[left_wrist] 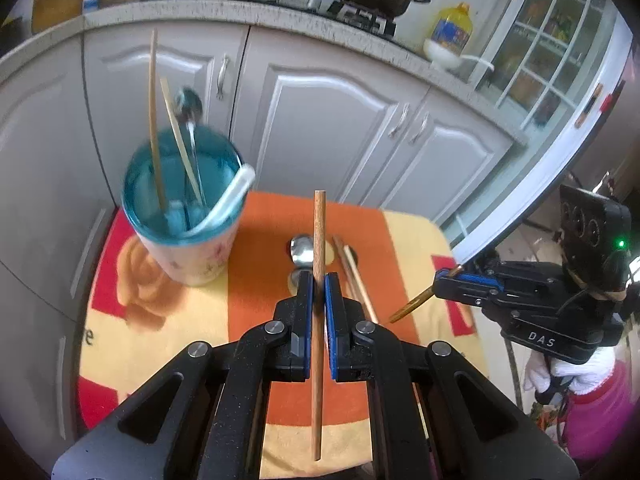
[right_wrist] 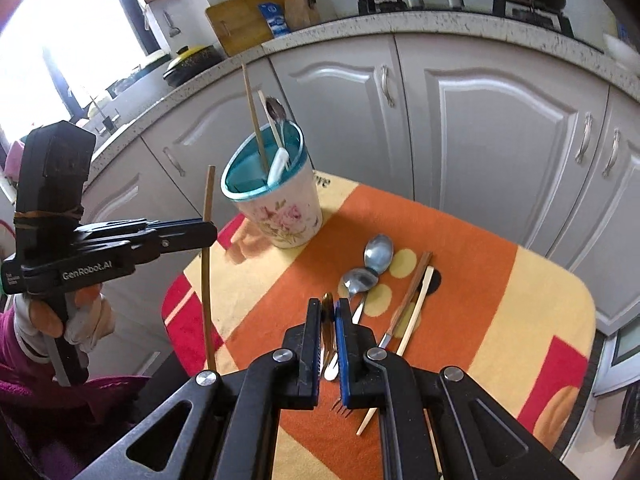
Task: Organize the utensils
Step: 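Lift the chopstick with the left tool to the cup while the right tool carries the fork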
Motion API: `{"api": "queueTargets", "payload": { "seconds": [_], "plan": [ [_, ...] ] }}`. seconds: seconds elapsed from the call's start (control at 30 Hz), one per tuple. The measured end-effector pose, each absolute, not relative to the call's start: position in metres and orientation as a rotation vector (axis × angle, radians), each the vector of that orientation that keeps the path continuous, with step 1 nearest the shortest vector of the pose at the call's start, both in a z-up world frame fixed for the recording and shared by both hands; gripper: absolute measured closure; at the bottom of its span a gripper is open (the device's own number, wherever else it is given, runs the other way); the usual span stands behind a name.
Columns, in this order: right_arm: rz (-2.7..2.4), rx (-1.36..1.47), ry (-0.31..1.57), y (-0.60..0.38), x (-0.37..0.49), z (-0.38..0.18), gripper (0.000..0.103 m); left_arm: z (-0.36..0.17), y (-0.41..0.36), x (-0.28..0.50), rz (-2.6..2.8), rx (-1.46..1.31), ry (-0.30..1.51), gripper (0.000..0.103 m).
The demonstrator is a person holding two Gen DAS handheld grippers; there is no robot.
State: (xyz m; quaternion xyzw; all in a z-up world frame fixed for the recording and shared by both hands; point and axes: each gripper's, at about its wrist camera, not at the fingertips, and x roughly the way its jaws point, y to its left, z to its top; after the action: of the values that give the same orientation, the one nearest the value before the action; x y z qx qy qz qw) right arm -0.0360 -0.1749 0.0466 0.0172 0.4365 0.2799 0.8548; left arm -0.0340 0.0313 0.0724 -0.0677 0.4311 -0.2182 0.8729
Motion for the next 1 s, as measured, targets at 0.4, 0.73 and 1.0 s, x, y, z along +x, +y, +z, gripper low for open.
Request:
{"api": "queueTargets", "payload": {
  "seconds": [0.4,0.73,1.0],
  "plan": [
    [0.677,-0.028,0.752,-0.134,-0.005,0.135,0.097,0.177,0.092,0.013,-0.297,-0.176,0.644,0.099],
    [0.728,-0.053,0.702,-0.072,0.055,0.168,0.097,0.182,0.122,0.081,-0.160,-0.163,0.558,0.099],
    [0.714,-0.073,0.772,-0.046,0.103,0.141,0.097,0.154,0.126,0.115,-0.104,-0.156,0.551,0.099]
  ]
}}
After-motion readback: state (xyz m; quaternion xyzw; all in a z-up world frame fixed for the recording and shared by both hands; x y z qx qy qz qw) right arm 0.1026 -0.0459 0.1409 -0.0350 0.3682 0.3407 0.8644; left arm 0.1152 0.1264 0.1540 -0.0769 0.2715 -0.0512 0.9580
